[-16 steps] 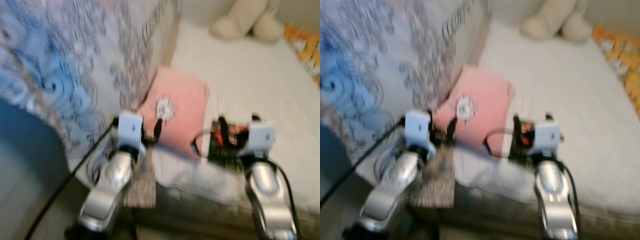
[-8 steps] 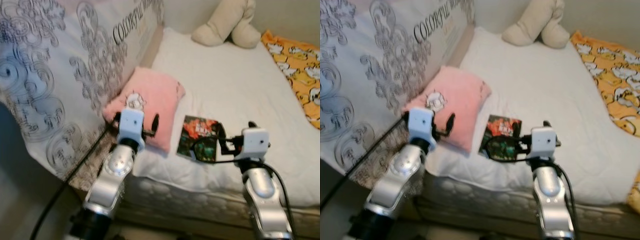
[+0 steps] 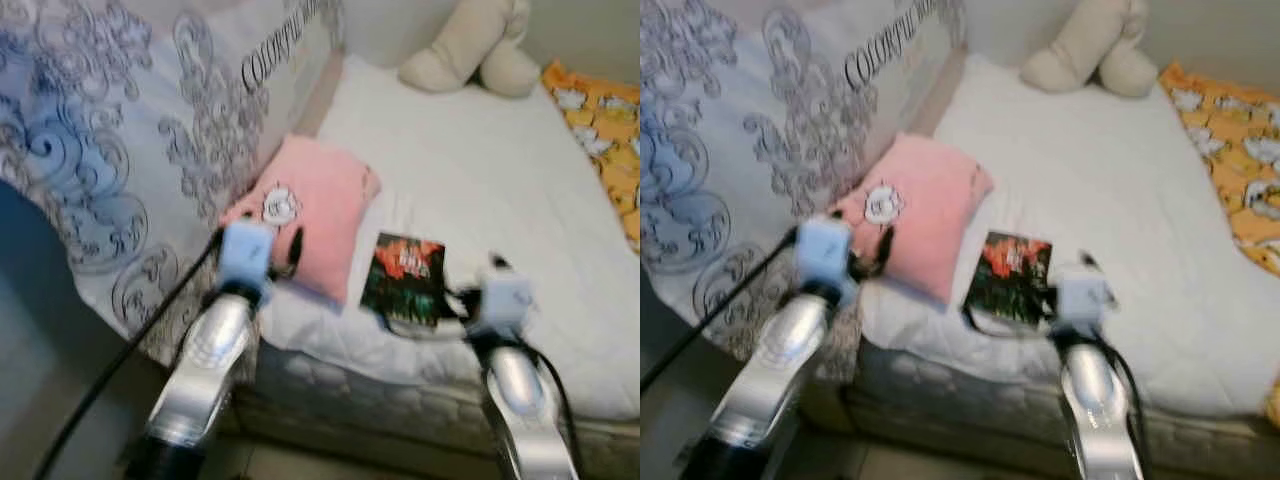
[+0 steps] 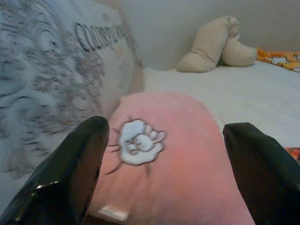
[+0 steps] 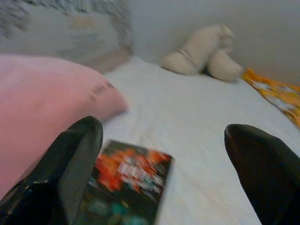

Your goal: Clean up the room

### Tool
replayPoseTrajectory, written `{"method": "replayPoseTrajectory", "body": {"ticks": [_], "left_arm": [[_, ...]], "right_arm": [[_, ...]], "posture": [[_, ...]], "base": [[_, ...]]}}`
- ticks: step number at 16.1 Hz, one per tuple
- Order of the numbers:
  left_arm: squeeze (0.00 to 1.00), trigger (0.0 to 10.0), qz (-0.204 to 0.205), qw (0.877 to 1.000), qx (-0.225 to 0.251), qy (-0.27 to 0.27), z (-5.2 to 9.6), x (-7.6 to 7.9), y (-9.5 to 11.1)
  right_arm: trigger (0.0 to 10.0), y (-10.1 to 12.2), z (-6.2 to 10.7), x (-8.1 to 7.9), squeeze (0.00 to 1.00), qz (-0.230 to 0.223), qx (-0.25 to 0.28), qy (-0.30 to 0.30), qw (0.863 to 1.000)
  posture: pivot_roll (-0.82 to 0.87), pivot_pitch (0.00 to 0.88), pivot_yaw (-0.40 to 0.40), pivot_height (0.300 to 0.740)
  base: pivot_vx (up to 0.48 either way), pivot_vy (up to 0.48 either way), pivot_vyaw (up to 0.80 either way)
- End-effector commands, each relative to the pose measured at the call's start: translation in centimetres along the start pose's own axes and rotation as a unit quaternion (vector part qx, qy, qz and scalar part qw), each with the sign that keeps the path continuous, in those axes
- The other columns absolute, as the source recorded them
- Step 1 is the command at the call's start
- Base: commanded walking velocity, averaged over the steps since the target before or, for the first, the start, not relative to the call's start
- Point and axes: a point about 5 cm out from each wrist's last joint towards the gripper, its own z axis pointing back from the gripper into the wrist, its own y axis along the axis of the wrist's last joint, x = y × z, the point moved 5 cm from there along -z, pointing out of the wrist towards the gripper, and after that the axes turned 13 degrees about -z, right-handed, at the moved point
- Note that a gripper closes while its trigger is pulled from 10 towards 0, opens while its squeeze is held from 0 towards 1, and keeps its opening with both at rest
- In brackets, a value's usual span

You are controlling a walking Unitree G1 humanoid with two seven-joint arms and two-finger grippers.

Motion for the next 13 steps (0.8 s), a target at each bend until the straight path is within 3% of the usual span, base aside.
{"method": "replayPoseTrajectory", "body": {"ticks": [1, 3, 6, 9, 11, 13], "left_arm": [[0.0, 10.0, -0.01, 1.0, 0.0, 0.006, 0.7, -0.6, -0.3], [0.0, 10.0, 0.035, 0.999, -0.013, -0.001, 0.2, -0.1, -0.7], [0.0, 10.0, 0.04, 0.999, 0.014, -0.015, -1.2, 0.7, 0.7], [0.0, 10.0, 0.033, 0.998, 0.033, -0.037, -1.1, 1.3, 1.4], [0.0, 10.0, 0.027, 0.998, 0.021, -0.048, -1.3, 1.8, 0.9], [0.0, 10.0, 0.028, 0.999, 0.004, -0.022, -2.0, 0.5, 0.4]], "right_arm": [[10.0, 0.6, 0.6, 1.2, 0.0, 0.002, 0.016, -0.018, 1.0], [10.0, -0.9, 0.8, 1.6, 0.0, 0.009, -0.012, -0.019, 1.0], [10.0, -0.3, -0.9, 0.7, 0.0, 0.015, -0.002, -0.002, 1.0], [10.0, -0.1, -1.0, 0.5, 0.0, 0.023, -0.002, 0.008, 1.0], [10.0, -0.5, -0.9, 0.3, 0.0, 0.022, -0.009, 0.016, 1.0], [10.0, -1.3, -2.2, 0.5, 0.0, -0.014, -0.033, 0.004, 0.999]], "posture": [[-0.04, 0.0, -0.029, 0.722], [-0.04, 0.0, -0.037, 0.722], [-0.04, 0.0, -0.037, 0.722], [-0.05, 0.0, -0.039, 0.722], [-0.05, 0.0, -0.04, 0.722], [-0.05, 0.0, -0.042, 0.722]], "base": [[0.0, 0.0, 0.0], [0.274, -0.341, 0.0], [0.306, -0.366, 0.0], [0.307, -0.364, 0.0], [0.309, -0.362, 0.0], [0.0, 0.0, 0.0]]}}
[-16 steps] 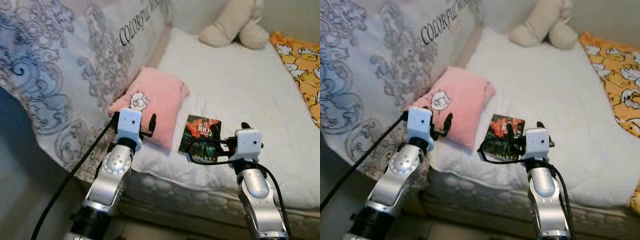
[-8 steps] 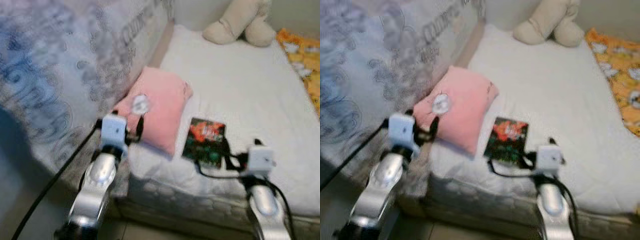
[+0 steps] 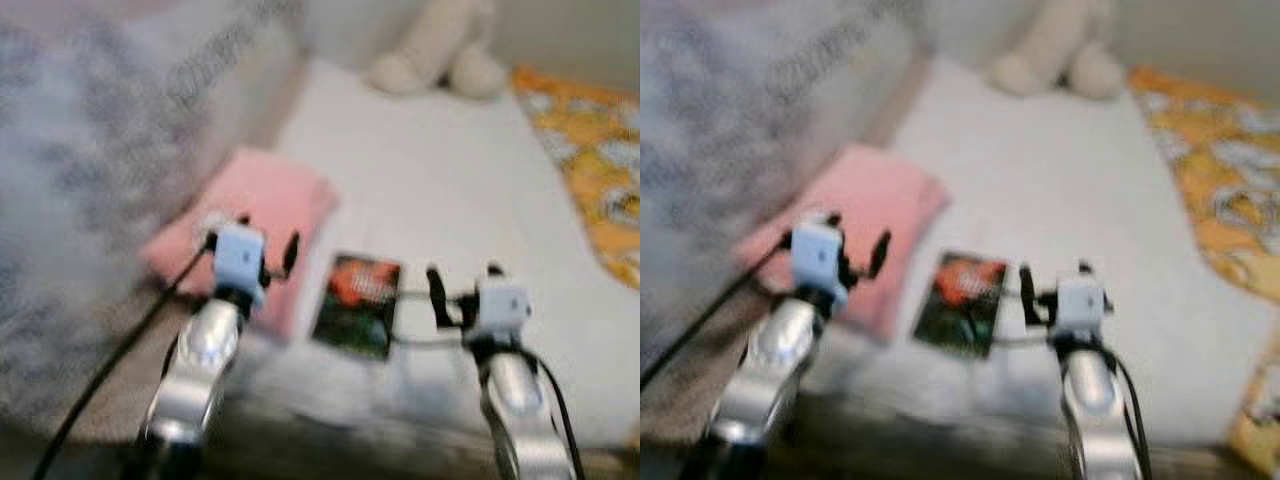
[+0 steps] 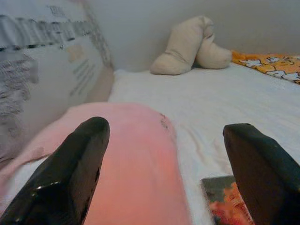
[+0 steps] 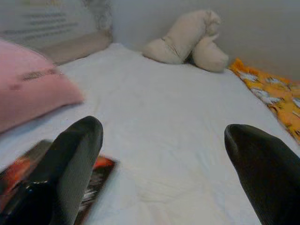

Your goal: Clean up the room

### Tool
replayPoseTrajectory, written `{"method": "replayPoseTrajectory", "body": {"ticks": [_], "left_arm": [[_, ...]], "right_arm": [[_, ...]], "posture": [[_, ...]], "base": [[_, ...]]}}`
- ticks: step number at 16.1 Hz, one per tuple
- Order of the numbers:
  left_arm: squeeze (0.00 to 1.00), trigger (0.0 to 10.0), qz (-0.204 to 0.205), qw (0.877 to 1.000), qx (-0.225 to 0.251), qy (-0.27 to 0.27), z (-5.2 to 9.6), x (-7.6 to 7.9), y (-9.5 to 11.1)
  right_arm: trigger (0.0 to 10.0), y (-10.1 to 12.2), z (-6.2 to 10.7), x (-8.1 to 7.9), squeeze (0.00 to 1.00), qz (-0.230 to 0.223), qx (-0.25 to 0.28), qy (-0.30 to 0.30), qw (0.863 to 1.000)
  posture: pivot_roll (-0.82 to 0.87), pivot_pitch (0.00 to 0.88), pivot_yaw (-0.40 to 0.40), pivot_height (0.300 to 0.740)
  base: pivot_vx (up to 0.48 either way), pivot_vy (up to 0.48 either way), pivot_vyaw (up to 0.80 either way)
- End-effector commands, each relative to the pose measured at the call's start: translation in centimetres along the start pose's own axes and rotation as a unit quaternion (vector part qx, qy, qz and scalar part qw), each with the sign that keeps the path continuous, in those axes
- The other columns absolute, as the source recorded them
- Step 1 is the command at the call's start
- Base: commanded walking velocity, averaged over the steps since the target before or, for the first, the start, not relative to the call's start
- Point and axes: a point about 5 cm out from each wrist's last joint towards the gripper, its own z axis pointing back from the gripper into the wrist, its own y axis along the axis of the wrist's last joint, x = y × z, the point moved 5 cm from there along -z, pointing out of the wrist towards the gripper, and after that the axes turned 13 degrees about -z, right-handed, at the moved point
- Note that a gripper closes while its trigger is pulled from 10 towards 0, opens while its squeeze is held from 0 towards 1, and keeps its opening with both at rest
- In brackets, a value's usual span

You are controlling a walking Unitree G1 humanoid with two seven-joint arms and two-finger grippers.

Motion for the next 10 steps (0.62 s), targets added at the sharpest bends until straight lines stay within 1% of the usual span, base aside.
{"method": "replayPoseTrajectory", "body": {"ticks": [1, 2, 3, 4, 5, 6, 7, 8, 9, 10], "left_arm": [[0.0, 10.0, 0.002, 1.0, 0.008, 0.004, -0.6, -0.4, 0.7], [0.0, 10.0, -0.008, 1.0, 0.013, 0.007, -0.5, -1.4, 1.1], [0.0, 10.0, -0.019, 1.0, 0.021, 0.003, -0.5, -2.3, 1.8], [0.0, 10.0, -0.04, 0.998, 0.044, -0.011, -0.4, -3.4, 3.2], [0.0, 10.0, -0.063, 0.997, 0.045, -0.031, -0.3, -4.3, 4.4], [0.0, 10.0, -0.057, 0.995, 0.05, -0.065, -0.2, -4.2, 5.9], [0.0, 10.0, -0.036, 0.991, 0.062, -0.116, 0.7, -3.1, 7.2], [0.0, 10.0, -0.03, 0.985, 0.07, -0.154, 1.3, -2.2, 7.9], [0.0, 10.0, -0.007, 0.97, 0.085, -0.226, 3.4, -0.7, 9.7], [0.0, 10.0, 0.018, 0.961, 0.092, -0.261, 4.7, 0.1, 11.0]], "right_arm": [[10.0, -1.0, -1.3, 1.2, 0.0, -0.037, -0.035, -0.032, 0.998], [10.0, -1.7, -2.4, 1.1, 0.0, -0.058, -0.058, -0.042, 0.996], [10.0, -2.1, -3.3, 1.0, 0.0, -0.069, -0.067, -0.053, 0.994], [10.0, -2.6, -4.2, 0.9, 0.0, -0.077, -0.077, -0.062, 0.992], [10.0, -3.6, -5.0, 1.0, 0.0, -0.093, -0.101, -0.077, 0.988], [10.0, -4.5, -5.8, 1.8, 0.0, -0.114, -0.127, -0.11, 0.979], [10.0, -4.8, -6.2, 2.0, 0.0, -0.132, -0.142, -0.126, 0.973], [10.0, -4.7, -6.5, 2.1, 0.0, -0.136, -0.143, -0.131, 0.972], [10.0, -4.6, -7.2, 1.7, 0.0, -0.145, -0.153, -0.134, 0.968], [10.0, -4.3, -7.9, 1.1, 0.0, -0.142, -0.157, -0.131, 0.969]], "posture": [[-0.04, 0.005, -0.041, 0.722], [-0.03, 0.035, -0.042, 0.722], [-0.01, 0.064, -0.046, 0.722], [0.02, 0.111, -0.049, 0.722], [0.04, 0.155, -0.044, 0.722], [0.06, 0.188, -0.041, 0.722], [0.1, 0.227, -0.047, 0.722], [0.1, 0.236, -0.048, 0.722], [0.16, 0.301, -0.058, 0.722], [0.18, 0.321, -0.062, 0.722]], "base": [[0.0, 0.0, 0.0], [0.0, 0.0, 0.0], [0.0, 0.0, 0.0], [0.0, 0.0, 0.0], [0.0, 0.0, 0.0], [0.0, 0.0, 0.0], [0.0, 0.0, 0.0], [0.0, 0.0, 0.0], [0.0, 0.0, 0.0], [0.0, 0.0, 0.0]]}}
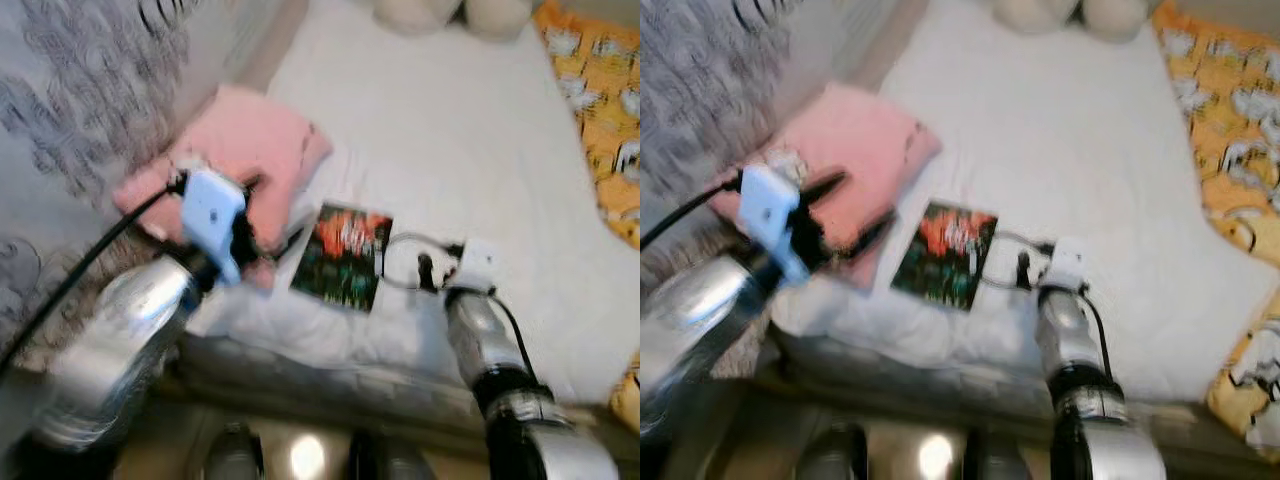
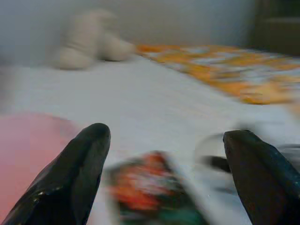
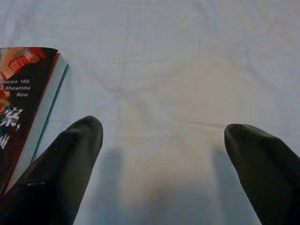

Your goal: Clean up the room

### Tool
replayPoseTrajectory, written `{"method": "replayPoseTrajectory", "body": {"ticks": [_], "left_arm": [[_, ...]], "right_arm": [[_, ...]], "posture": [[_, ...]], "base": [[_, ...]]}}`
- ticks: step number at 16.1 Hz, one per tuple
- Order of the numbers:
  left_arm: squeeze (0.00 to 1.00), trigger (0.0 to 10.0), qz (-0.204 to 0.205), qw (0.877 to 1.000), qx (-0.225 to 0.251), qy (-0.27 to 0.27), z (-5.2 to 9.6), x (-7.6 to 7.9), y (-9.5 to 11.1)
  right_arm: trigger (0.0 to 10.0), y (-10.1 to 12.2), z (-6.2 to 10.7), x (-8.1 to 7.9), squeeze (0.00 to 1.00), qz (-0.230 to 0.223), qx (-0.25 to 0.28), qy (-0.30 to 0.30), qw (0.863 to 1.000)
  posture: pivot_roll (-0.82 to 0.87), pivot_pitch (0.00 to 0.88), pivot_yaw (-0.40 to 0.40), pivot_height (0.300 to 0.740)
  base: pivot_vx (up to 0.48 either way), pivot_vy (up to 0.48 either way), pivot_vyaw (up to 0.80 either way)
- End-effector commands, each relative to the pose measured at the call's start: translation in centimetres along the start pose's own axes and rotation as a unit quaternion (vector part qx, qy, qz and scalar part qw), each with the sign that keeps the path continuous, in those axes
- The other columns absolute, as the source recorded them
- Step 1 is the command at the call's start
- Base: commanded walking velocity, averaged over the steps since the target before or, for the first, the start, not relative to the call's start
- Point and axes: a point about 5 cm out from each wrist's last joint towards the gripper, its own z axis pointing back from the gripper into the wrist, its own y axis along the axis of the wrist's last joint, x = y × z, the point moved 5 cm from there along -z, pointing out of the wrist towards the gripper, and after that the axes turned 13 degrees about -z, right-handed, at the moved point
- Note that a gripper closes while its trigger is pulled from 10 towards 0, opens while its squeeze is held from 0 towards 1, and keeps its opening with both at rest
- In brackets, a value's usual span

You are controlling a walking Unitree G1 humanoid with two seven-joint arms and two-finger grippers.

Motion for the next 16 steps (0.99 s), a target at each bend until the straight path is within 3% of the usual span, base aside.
{"method": "replayPoseTrajectory", "body": {"ticks": [1, 6, 9, 12, 16], "left_arm": [[0.0, 10.0, 0.018, 0.999, 0.015, -0.035, 0.3, 1.4, 1.6], [0.0, 10.0, 0.044, 0.999, -0.014, -0.027, 1.9, 2.4, 1.6], [0.0, 10.0, 0.064, 0.991, -0.04, -0.112, 3.7, 5.5, 2.5], [0.0, 10.0, 0.065, 0.99, -0.058, -0.108, 4.4, 5.7, 2.3], [0.0, 10.0, 0.068, 0.99, -0.075, -0.094, 4.8, 5.4, 2.3]], "right_arm": [[10.0, 0.2, -0.3, -0.3, 0.0, 0.001, -0.002, -0.006, 1.0], [10.0, 0.5, -0.8, -4.0, 0.0, -0.008, -0.012, 0.019, 1.0], [10.0, -0.9, -0.6, -5.4, 0.0, -0.047, -0.051, 0.025, 0.997], [10.0, -1.7, -0.4, -6.2, 0.0, -0.056, -0.075, 0.04, 0.995], [10.0, -1.1, -0.3, -9.1, 0.0, -0.072, -0.079, 0.073, 0.992]], "posture": [[0.2, 0.339, -0.067, 0.722], [0.24, 0.387, -0.106, 0.722], [0.27, 0.404, -0.124, 0.722], [0.29, 0.419, -0.129, 0.722], [0.31, 0.42, -0.143, 0.722]], "base": [[0.0, 0.0, 0.0], [0.0, 0.0, 0.0], [0.0, 0.0, 0.0], [0.0, 0.0, 0.0], [0.0, 0.0, 0.0]]}}
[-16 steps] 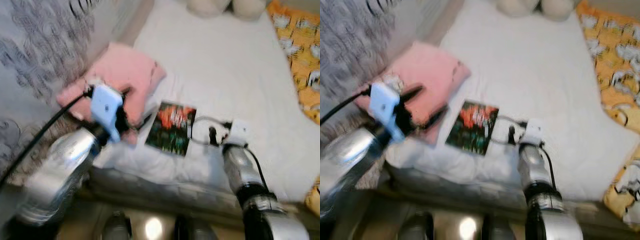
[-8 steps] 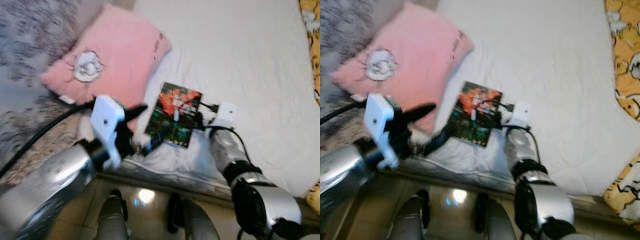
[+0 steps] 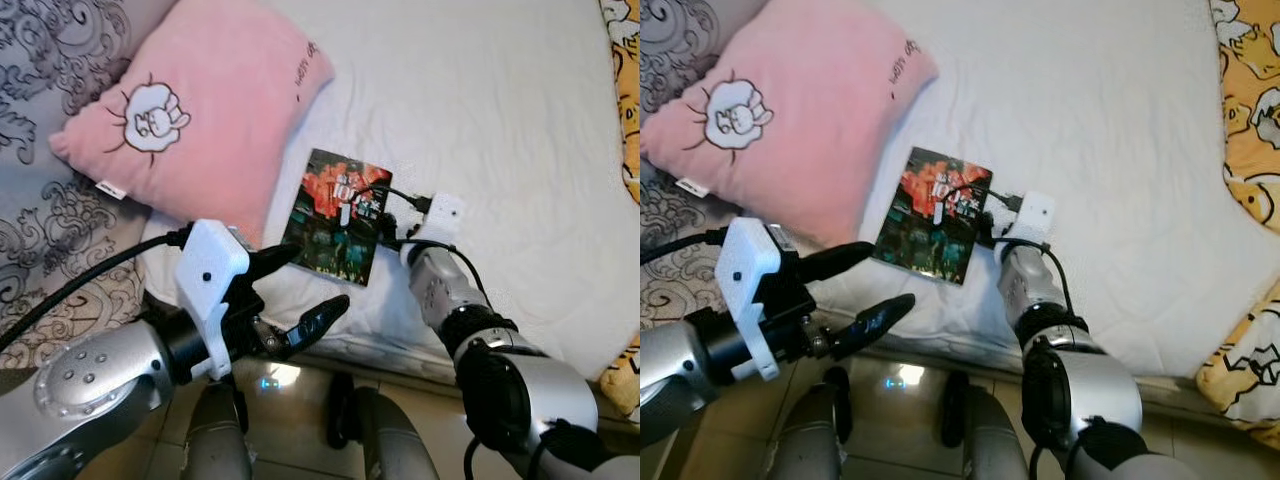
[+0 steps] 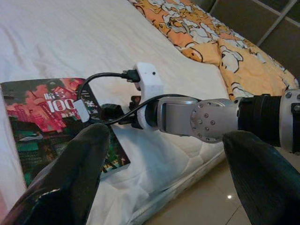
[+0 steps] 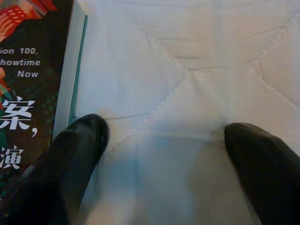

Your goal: Clean up the room

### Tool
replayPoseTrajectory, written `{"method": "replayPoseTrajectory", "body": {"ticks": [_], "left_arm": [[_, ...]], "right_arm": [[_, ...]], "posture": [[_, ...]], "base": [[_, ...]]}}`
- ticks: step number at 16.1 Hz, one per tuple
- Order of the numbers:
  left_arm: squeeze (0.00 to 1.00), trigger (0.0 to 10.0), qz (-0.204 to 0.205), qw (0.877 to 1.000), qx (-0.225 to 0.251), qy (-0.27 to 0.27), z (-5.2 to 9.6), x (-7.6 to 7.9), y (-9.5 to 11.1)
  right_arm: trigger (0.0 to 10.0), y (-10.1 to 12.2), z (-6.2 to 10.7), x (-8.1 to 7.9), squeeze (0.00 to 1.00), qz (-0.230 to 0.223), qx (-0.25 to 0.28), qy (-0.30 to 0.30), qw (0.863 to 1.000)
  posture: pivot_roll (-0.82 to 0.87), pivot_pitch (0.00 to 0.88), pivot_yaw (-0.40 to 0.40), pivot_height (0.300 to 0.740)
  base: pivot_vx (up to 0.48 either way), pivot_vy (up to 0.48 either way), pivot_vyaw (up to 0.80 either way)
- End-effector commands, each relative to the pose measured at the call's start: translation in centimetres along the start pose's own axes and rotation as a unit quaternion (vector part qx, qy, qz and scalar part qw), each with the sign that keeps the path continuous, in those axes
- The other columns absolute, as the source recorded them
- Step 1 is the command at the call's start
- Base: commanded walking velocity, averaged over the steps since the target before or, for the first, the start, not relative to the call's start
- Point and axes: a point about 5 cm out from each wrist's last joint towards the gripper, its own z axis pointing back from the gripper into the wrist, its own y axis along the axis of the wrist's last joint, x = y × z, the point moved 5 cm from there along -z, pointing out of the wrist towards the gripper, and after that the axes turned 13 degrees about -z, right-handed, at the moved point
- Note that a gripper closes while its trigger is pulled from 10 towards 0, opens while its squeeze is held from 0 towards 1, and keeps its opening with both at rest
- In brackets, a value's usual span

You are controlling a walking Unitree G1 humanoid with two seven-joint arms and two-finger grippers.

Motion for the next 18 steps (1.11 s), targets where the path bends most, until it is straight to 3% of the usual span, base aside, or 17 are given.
{"method": "replayPoseTrajectory", "body": {"ticks": [1, 5, 9, 12, 14, 15, 17, 18], "left_arm": [[0.0, 10.0, -0.007, 1.0, -0.002, -0.008, 0.2, 0.7, 0.2], [0.0, 10.0, -0.041, 0.998, 0.002, -0.042, 0.3, 1.8, 0.9], [0.0, 10.0, -0.037, 0.999, -0.004, -0.036, 0.1, 1.3, 0.7], [0.0, 10.0, -0.041, 0.999, -0.006, -0.034, -0.1, 0.9, 0.5], [0.0, 10.0, -0.041, 0.999, -0.005, -0.033, -0.2, 0.8, 0.5], [0.0, 10.0, -0.039, 0.999, -0.008, -0.032, -0.4, 0.7, 0.2], [0.0, 10.0, -0.018, 0.999, -0.011, -0.027, -0.9, 0.6, -1.3], [0.0, 10.0, -0.012, 0.999, -0.007, -0.031, -1.1, 0.8, -1.5]], "right_arm": [[10.0, -2.5, 0.3, -1.3, 0.0, -0.016, -0.045, 0.011, 0.999], [10.0, -3.6, 0.6, -4.3, 0.0, -0.048, -0.067, 0.038, 0.996], [10.0, -4.5, 1.1, -7.2, 0.0, -0.075, -0.087, 0.067, 0.991], [10.0, -5.2, 1.4, -8.4, 0.0, -0.084, -0.1, 0.071, 0.989], [10.0, -5.2, 1.3, -8.3, 0.0, -0.074, -0.099, 0.072, 0.99], [10.0, -4.8, 1.2, -7.9, 0.0, -0.066, -0.093, 0.07, 0.991], [10.0, -2.3, 0.7, -6.1, 0.0, 0.081, -0.015, 0.094, 0.992], [10.0, -1.7, 0.7, -5.4, 0.0, 0.104, 0.004, 0.093, 0.99]], "posture": [[0.31, 0.419, -0.146, 0.722], [0.31, 0.407, -0.15, 0.722], [0.31, 0.391, -0.153, 0.722], [0.3, 0.384, -0.157, 0.722], [0.3, 0.376, -0.162, 0.722], [0.29, 0.362, -0.167, 0.722], [0.26, 0.275, -0.166, 0.722], [0.26, 0.265, -0.167, 0.722]], "base": [[0.0, 0.0, 0.0], [0.0, 0.0, 0.0], [0.0, 0.0, 0.0], [0.0, 0.0, 0.0], [0.0, 0.0, 0.0], [0.0, 0.0, 0.0], [0.0, 0.0, 0.0], [0.0, 0.0, 0.0]]}}
